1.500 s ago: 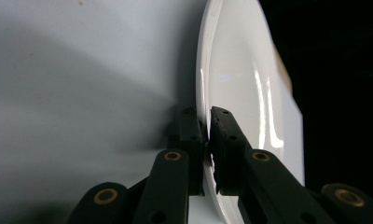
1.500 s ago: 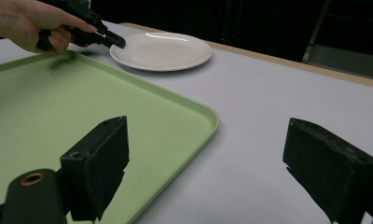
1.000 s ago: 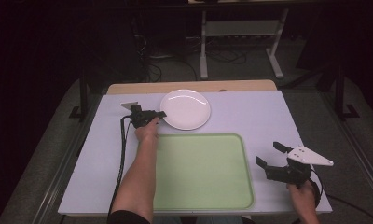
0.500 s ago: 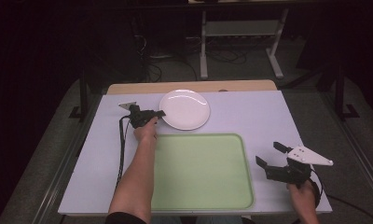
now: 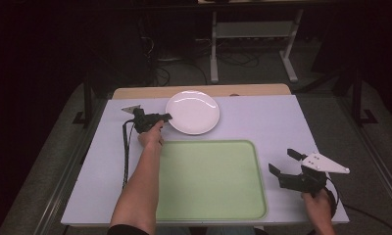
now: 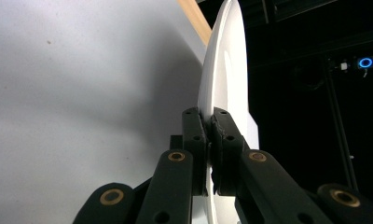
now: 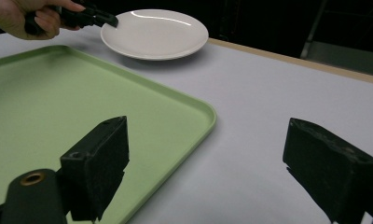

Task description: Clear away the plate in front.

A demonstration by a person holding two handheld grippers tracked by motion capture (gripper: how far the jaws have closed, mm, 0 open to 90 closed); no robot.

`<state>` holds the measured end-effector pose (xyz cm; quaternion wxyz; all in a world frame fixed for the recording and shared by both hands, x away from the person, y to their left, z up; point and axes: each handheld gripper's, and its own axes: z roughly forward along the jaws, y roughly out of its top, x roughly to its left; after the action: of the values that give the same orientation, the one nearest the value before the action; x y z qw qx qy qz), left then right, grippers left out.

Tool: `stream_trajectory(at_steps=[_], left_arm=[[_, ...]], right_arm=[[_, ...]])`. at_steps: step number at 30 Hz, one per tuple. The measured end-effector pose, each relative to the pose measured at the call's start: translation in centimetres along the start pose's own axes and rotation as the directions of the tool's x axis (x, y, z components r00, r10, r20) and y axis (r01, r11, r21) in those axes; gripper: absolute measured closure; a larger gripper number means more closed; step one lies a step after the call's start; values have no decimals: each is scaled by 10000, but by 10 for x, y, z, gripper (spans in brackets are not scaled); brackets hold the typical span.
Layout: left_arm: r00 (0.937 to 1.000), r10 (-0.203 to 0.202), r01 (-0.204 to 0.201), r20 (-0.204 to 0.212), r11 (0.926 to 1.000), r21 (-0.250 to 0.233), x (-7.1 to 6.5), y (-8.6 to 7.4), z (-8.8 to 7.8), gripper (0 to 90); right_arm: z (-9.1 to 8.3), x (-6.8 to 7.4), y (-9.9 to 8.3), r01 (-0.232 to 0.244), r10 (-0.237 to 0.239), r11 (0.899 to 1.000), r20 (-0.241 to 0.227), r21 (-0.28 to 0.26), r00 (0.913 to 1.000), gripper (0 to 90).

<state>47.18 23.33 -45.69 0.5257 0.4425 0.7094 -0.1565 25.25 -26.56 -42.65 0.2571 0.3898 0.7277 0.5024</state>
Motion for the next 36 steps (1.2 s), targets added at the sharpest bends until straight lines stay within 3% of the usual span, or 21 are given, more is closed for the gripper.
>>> stream_trajectory(at_steps=[25, 36], left_arm=[[9972, 353, -349, 653, 9994, -73, -9, 14, -29, 861], [9926, 719, -727, 982, 9973, 50, -15, 18, -44, 862]], right_arm=[[3, -1, 0, -14, 13, 9999, 54, 103, 10000, 133], [3, -1, 0, -31, 30, 9999, 70, 120, 10000, 133]])
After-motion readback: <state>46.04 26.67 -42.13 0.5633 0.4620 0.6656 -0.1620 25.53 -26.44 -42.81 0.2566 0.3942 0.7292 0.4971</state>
